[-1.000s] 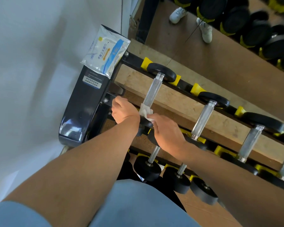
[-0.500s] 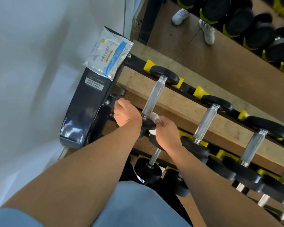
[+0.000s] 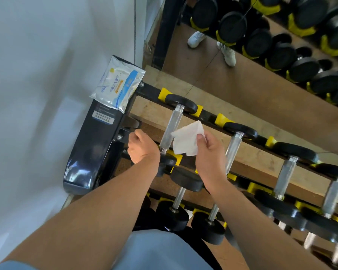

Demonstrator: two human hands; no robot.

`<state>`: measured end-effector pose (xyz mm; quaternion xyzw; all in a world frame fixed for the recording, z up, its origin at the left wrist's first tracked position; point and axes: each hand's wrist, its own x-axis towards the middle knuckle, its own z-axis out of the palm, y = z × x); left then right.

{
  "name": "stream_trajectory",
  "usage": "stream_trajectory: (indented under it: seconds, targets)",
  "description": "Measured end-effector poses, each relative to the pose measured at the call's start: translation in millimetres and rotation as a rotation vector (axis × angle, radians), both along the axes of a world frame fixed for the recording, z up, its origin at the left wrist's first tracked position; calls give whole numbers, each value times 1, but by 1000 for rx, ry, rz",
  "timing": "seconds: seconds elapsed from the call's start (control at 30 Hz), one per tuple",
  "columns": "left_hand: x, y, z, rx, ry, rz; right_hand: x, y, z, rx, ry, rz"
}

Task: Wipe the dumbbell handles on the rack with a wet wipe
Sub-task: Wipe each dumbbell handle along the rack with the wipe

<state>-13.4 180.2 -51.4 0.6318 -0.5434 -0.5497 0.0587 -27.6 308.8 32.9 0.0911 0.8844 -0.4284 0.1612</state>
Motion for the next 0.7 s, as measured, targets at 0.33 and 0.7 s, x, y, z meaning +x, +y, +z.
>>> stream_trajectory:
  seconds: [0.33, 0.7]
  targets:
    - [1, 3, 7, -81, 36, 93, -42, -32, -18, 271, 201, 507]
    - [87, 96, 56, 130, 253, -503, 50, 101, 3, -497, -281, 28]
